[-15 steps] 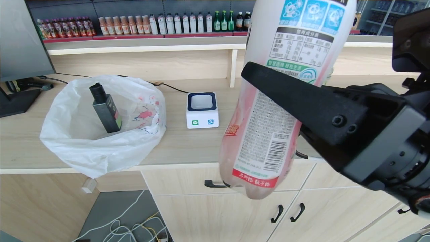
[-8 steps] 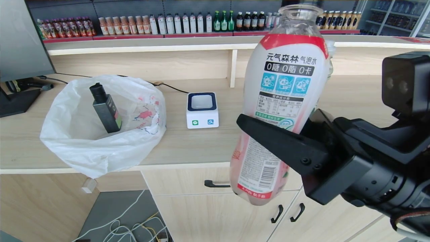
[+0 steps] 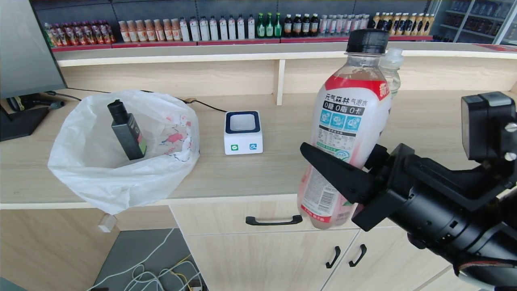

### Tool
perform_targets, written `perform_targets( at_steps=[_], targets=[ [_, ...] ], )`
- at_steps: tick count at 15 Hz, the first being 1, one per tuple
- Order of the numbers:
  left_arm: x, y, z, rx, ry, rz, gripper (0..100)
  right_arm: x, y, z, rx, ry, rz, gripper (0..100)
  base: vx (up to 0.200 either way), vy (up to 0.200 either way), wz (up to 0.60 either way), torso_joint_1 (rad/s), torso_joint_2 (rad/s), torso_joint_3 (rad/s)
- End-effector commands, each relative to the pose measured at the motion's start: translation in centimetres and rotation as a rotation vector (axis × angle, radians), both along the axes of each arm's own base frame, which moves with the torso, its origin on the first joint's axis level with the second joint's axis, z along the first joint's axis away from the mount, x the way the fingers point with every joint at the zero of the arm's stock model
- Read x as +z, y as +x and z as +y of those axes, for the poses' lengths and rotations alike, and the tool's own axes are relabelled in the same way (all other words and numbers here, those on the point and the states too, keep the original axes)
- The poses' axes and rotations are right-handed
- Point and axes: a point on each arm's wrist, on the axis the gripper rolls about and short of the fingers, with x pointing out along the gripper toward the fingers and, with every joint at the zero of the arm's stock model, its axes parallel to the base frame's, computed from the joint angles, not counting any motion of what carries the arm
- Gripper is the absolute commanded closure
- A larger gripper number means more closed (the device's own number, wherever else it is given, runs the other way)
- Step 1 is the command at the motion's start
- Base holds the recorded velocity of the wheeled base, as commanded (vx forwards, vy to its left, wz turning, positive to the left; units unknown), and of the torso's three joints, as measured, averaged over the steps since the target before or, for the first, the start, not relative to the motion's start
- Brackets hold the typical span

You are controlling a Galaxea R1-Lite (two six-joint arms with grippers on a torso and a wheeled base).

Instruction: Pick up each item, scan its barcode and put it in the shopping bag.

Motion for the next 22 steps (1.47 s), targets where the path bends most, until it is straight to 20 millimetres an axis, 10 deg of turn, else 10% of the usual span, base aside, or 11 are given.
perform_targets(
  at_steps=[1, 22],
  targets=[
    [0.0, 0.0, 0.0, 0.0, 0.0, 0.0, 0, -0.8, 0.3, -0.3, -0.074, -0.038, 0.003, 100, 0.0, 0.0, 0.0, 0.0, 0.0, 0.0],
    [0.0, 0.0, 0.0, 0.0, 0.0, 0.0, 0, 0.4, 0.3, -1.0, -0.316, -0.021, -0.052, 100, 0.0, 0.019, 0.0, 0.0, 0.0, 0.0]
  ],
)
